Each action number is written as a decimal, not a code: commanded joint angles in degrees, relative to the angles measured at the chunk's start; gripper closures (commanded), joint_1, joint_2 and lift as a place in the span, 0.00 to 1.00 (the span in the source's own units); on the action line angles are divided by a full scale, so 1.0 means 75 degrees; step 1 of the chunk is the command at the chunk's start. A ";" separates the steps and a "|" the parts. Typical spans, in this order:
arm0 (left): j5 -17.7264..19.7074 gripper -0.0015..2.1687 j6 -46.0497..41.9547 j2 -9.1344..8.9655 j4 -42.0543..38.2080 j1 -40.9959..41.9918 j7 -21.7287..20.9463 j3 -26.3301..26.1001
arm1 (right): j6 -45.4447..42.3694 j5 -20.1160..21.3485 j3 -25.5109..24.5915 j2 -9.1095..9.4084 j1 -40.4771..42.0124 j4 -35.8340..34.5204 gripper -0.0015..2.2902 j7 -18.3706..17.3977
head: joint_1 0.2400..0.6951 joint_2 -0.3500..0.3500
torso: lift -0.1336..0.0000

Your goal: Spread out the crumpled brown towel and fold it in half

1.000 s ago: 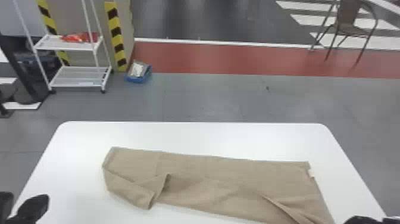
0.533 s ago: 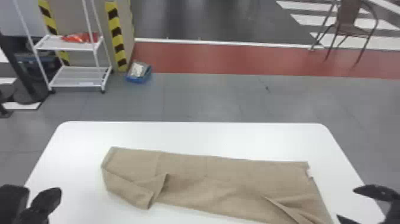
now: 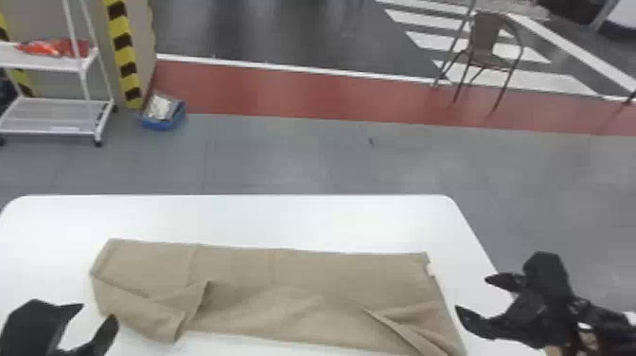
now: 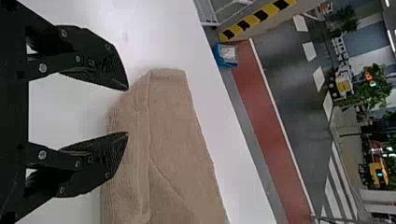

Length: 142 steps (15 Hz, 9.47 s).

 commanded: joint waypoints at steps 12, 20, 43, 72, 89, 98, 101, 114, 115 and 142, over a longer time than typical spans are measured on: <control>-0.0422 0.15 0.2217 -0.0108 0.0749 -0.1591 0.1160 -0.3014 | 0.0178 -0.0008 -0.0592 -0.0145 -0.0121 0.0662 0.04 -0.0448 | 1.00 0.00 | 1.00; -0.0200 0.15 0.2405 -0.0460 0.1381 -0.2177 0.1524 -0.3436 | 0.0155 0.0016 -0.0533 -0.0110 -0.0098 0.0815 0.04 -0.0542 | 1.00 0.00 | 1.00; -0.0832 0.87 0.3670 0.0126 -0.1396 -0.0009 -0.0480 -0.1490 | 0.0014 0.0063 -0.0475 -0.0145 -0.0145 0.1037 0.04 -0.0589 | 1.00 0.00 | 1.00; -0.2379 0.10 0.4725 0.0150 -0.0798 -0.0489 -0.1594 -0.1408 | 0.0037 0.0121 -0.0393 -0.0004 -0.0473 0.1002 0.04 -0.0659 | 1.00 0.00 | 1.00; -0.2801 0.28 0.4045 0.0197 0.0163 -0.0736 -0.1160 -0.1537 | 0.0061 0.0121 -0.0358 0.0007 -0.0520 0.1084 0.04 -0.0659 | 1.00 0.00 | 1.00; -0.2801 0.30 0.4045 0.0220 0.0069 -0.0607 -0.1242 -0.1420 | 0.0108 0.0133 -0.0369 -0.0004 -0.0520 0.1120 0.04 -0.0659 | 1.00 0.00 | 1.00; -0.2918 0.30 0.4045 0.0243 -0.0025 -0.0466 -0.1359 -0.1432 | 0.0108 0.0133 -0.0369 -0.0016 -0.0520 0.1190 0.04 -0.0659 | 1.00 0.00 | 1.00; -0.2743 0.63 0.4936 0.0126 -0.0857 -0.0419 -0.1277 -0.1373 | -0.0713 0.1070 -0.0112 0.0066 0.0172 0.0299 0.04 0.0396 | 1.00 0.00 | 1.00; -0.2743 0.63 0.5217 0.0103 -0.0951 -0.0419 -0.1289 -0.1455 | -0.0713 0.1352 -0.0006 0.0066 0.0300 0.0065 0.04 0.0747 | 1.00 0.00 | 1.00; -0.2719 0.63 0.5991 0.0044 -0.1220 -0.0595 -0.1277 -0.1783 | -0.1416 0.4563 0.1377 -0.0414 0.1343 0.0182 0.10 0.1052 | 1.00 0.00 | 1.00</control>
